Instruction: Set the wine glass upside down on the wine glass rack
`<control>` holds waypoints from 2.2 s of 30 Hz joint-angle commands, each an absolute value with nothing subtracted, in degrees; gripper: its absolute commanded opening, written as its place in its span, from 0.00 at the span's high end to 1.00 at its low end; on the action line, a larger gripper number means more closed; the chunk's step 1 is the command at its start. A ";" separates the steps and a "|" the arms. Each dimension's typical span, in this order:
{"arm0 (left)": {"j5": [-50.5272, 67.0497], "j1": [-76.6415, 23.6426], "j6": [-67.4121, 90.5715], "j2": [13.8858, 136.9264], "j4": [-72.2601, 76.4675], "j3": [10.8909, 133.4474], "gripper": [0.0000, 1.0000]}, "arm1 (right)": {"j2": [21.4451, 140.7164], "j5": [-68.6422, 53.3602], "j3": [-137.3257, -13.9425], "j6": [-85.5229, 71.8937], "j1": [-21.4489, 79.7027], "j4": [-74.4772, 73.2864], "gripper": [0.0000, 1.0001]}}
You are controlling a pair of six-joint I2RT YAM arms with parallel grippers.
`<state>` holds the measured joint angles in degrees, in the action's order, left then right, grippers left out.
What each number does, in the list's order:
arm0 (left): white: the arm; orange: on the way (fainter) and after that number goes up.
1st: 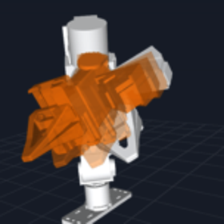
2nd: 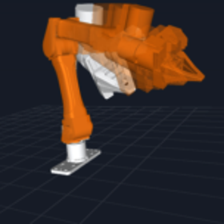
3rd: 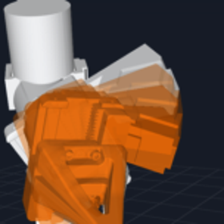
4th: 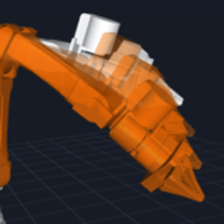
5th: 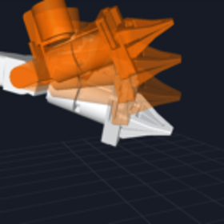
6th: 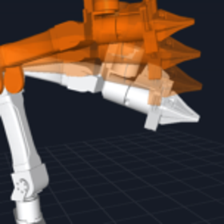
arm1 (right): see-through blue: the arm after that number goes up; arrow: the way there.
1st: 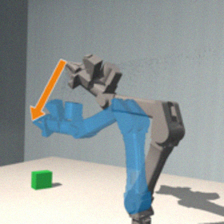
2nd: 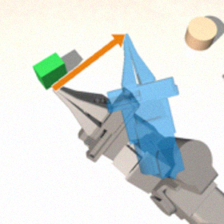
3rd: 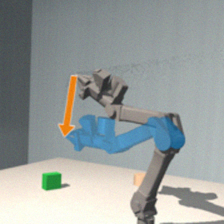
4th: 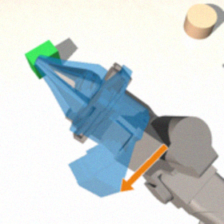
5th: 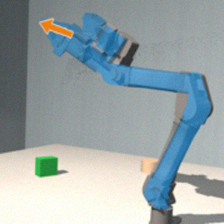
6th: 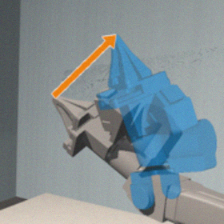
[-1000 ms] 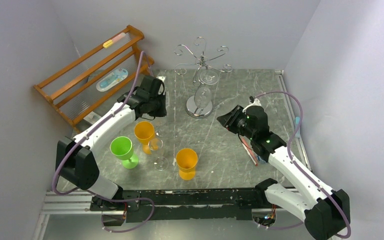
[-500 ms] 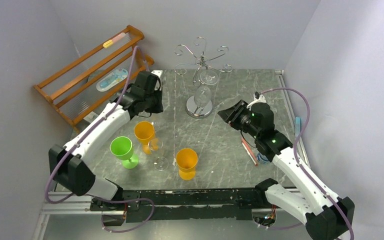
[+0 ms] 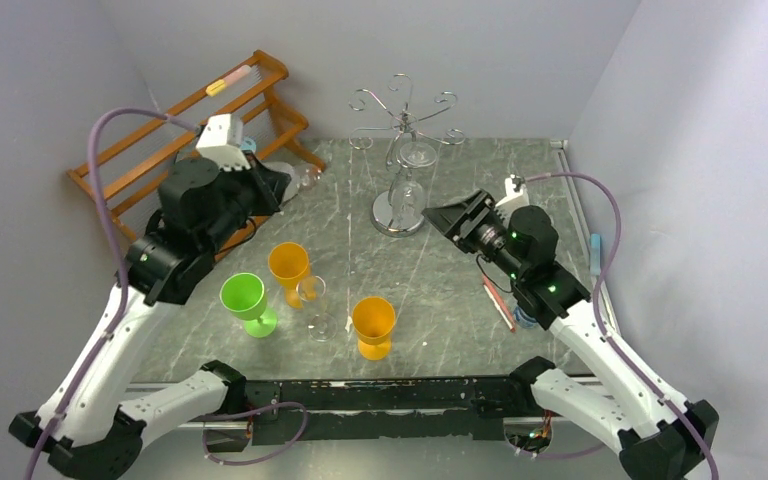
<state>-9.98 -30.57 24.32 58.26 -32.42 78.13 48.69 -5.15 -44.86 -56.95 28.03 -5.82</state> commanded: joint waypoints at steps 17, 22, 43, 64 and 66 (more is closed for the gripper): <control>-9.78 -31.02 41.55 40.40 -6.57 71.32 0.95 | 71.99 13.34 -71.22 -62.61 57.99 14.93 0.42; -9.34 -31.03 43.64 38.75 -2.88 70.28 0.95 | 78.14 19.11 -77.41 -63.28 62.91 20.24 0.42; -6.41 -31.03 45.22 35.01 9.99 62.96 0.95 | 90.93 36.72 -92.31 -74.25 68.38 22.88 0.49; -5.86 -31.00 47.52 32.52 10.11 60.82 0.95 | 95.58 34.20 -96.30 -72.41 67.96 28.32 0.66; -5.63 -31.02 47.76 32.59 9.80 60.80 0.95 | 96.02 33.24 -96.59 -72.61 67.77 28.49 0.72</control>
